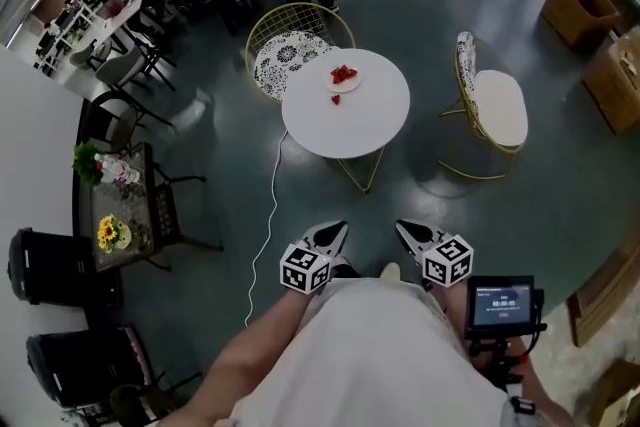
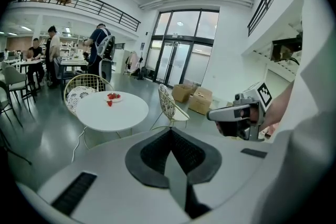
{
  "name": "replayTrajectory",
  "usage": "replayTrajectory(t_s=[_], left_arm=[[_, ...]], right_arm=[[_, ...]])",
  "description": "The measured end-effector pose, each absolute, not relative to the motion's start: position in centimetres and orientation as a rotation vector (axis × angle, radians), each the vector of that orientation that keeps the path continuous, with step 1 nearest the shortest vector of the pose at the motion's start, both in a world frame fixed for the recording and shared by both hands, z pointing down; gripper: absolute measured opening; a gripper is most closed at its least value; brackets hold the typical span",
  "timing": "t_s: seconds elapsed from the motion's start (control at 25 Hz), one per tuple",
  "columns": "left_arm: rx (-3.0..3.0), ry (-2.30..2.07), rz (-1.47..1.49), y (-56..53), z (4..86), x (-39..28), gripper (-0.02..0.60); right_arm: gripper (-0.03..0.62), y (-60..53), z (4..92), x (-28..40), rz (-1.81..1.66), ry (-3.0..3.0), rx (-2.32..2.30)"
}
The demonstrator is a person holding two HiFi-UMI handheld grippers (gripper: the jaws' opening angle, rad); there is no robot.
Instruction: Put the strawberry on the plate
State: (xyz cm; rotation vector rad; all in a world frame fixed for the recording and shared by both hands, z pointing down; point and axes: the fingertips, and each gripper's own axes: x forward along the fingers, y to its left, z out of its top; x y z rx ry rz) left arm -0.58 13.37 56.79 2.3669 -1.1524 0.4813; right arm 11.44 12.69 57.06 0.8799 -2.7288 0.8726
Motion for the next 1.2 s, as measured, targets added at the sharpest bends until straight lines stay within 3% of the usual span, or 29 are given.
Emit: replayTrajectory(t_s=[0.6, 1.2], left_arm=[[2.441, -1.052, 0.459, 7.7, 55.9, 0.4, 0.005], [2.437, -1.01, 0.432, -0.8, 56.0, -3.5, 0.005]], right_arm=[[0.005, 10.1, 57.0, 12.2, 0.862, -2.647, 0.962], [0.005, 0.2, 55.1, 9.6, 0.817, -2.61, 1.051]])
